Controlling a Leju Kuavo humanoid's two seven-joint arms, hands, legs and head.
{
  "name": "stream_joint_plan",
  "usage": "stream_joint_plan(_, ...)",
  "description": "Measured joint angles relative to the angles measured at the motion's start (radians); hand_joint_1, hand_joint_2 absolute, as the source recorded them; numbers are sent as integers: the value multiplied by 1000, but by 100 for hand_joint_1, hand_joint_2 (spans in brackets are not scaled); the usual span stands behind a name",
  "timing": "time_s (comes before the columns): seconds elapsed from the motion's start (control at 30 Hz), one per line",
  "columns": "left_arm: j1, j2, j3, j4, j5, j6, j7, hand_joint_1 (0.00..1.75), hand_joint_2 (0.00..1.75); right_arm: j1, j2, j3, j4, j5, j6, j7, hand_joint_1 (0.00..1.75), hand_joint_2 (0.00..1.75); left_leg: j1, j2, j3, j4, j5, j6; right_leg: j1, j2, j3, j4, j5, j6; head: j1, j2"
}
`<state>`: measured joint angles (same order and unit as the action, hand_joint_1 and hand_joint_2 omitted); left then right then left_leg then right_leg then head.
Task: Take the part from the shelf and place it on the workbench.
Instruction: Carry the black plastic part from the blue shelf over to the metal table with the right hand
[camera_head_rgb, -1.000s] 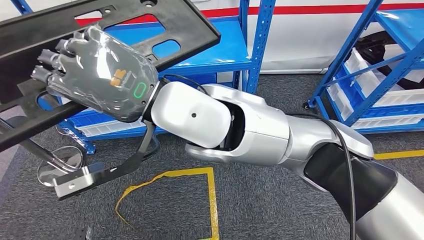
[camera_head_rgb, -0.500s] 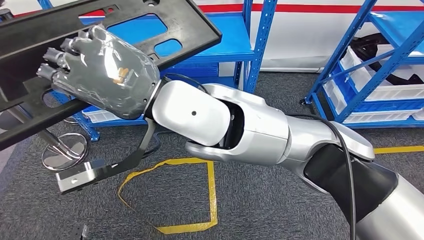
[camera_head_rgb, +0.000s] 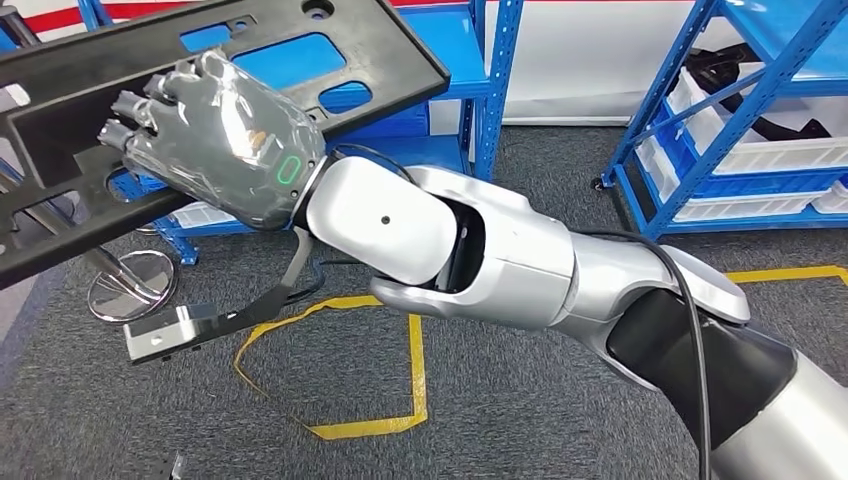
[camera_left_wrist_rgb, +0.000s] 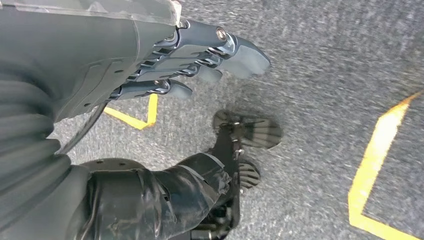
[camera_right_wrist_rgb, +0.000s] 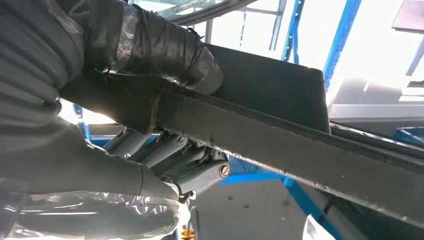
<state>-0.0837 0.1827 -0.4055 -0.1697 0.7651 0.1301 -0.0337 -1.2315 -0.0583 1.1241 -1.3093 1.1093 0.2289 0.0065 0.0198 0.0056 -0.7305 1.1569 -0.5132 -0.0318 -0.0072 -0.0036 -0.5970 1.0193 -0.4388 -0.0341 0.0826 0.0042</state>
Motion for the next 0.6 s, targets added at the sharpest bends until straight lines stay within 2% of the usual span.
stream_joint_plan(0.03, -1, -1, 0, 0, 0, 0, 0, 0, 175, 0, 0, 1, 2, 0, 0, 0, 175, 175, 1, 0, -10, 58, -35, -4, 0, 0, -12, 0, 9, -1, 0, 0)
stream_joint_plan(0.07, -1, -2, 0, 0, 0, 0, 0, 0, 175, 0, 0, 2, 5, 0, 0, 0, 175, 175, 2, 0, -10, 99, -45, -8, -1, 0, -25, 2, 18, 0, 0, 0)
stream_joint_plan(0.1, -2, -3, 0, 0, 0, 0, 0, 0, 175, 0, 0, 2, 8, 0, 0, 0, 175, 175, 5, 0, 1, 115, -34, -12, -2, 0, -39, 4, 27, 2, 0, 0)
stream_joint_plan(0.13, -3, -3, -1, 0, 0, -1, 0, 0, 175, 0, 0, 3, 11, 0, 0, 0, 175, 175, 7, 0, 25, 103, -7, -16, -3, 0, -54, 8, 35, 5, 0, 0)
stream_joint_plan(0.17, -3, -4, -2, 0, 0, -1, -1, 0, 175, 0, 0, 3, 14, 0, 1, 0, 175, 175, 11, 0, 62, 66, 21, -20, -6, 0, -70, 13, 43, 9, 0, 0)
stream_joint_plan(0.2, -5, -4, -2, 0, 0, -2, -2, 0, 175, 0, 1, 4, 15, 0, 1, 0, 175, 175, 13, 0, 104, 12, 29, -25, -7, 1, -85, 19, 50, 15, 0, 0)
stream_joint_plan(0.23, -6, -5, -3, 0, 0, -2, -3, 0, 175, 0, 1, 3, 17, -1, 1, 0, 175, 175, 11, -3, 147, -50, 23, -24, -8, 2, -96, 24, 56, 22, 0, 0)
stream_joint_plan(0.27, -8, -5, -4, 0, 0, -2, -4, 0, 175, 0, 2, 3, 18, -3, 2, 0, 175, 175, 9, -6, 175, -96, 11, -17, -7, 2, -102, 25, 64, 28, 1, 0)
stream_joint_plan(0.3, -9, -6, -5, 0, 0, -2, -6, 0, 175, -1, 2, 3, 19, -7, 4, 0, 175, 175, 5, -9, 190, -124, -2, -10, -6, 2, -104, 24, 73, 34, 2, 0)
stream_joint_plan(0.37, -10, -6, -5, 0, 0, -3, -10, 0, 175, -1, 3, 4, 21, -14, 7, 0, 175, 175, 4, -11, 190, -134, 6, 8, -5, 2, -103, 19, 85, 43, 5, 0)
stream_joint_plan(0.4, -9, -7, -6, 0, 0, -3, -10, 0, 175, 1, 3, 4, 22, -16, 9, -1, 175, 175, 6, -10, 185, -135, 12, 14, -5, 2, -107, 26, 75, 46, 6, 0)
stream_joint_plan(0.43, -8, -8, -6, 0, 0, -3, -10, 0, 175, 3, 3, 4, 23, -18, 10, -1, 175, 175, 7, -8, 178, -135, 18, 22, -4, 3, -116, 50, 47, 50, 9, 0)
stream_joint_plan(0.47, -7, -8, -6, 0, 0, -3, -10, 0, 175, 4, 3, 4, 24, -19, 12, -1, 175, 175, 7, -6, 170, -134, 26, 32, -4, 2, -129, 93, 3, 52, 13, 0)
stream_joint_plan(0.53, -7, -9, -6, 0, 0, -3, -9, 0, 175, 8, 3, 4, 24, -21, 12, -1, 175, 175, -1, -4, 146, -127, 41, 46, -2, 2, -161, 223, -89, 50, 19, 0)
stream_joint_plan(0.57, -7, -9, -6, 0, 0, -2, -7, 0, 175, 10, 3, 4, 25, -21, 12, -1, 175, 175, -6, -4, 135, -124, 47, 51, 0, 2, -169, 279, -110, 47, 20, 0)
stream_joint_plan(0.6, -6, -9, -6, 0, 0, -2, -6, 0, 175, 13, 3, 4, 25, -22, 13, -1, 175, 175, -11, -5, 123, -120, 53, 54, 2, 2, -165, 307, -110, 42, 20, 0)
